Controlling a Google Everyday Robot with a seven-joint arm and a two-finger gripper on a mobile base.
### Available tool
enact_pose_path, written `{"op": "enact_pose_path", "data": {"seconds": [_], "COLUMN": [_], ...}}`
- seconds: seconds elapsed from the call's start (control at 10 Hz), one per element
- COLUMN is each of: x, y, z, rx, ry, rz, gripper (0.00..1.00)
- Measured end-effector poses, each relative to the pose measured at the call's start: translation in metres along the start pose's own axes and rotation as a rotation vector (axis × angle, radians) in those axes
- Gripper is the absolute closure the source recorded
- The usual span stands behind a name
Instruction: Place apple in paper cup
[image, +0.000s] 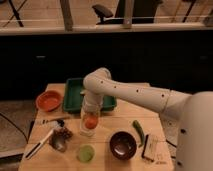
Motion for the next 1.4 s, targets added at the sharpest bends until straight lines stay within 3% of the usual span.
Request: {"op": "enact_pose_path", "data": {"seconds": [0.2, 1.4], "x": [-0.001, -0.013], "y": [0.001, 0.001], "z": [0.001, 0.006], "rx": [0.003, 0.022], "ry": [-0.006, -0.048], "rz": [-0.003, -0.021], "gripper": [0.87, 0.95]}}
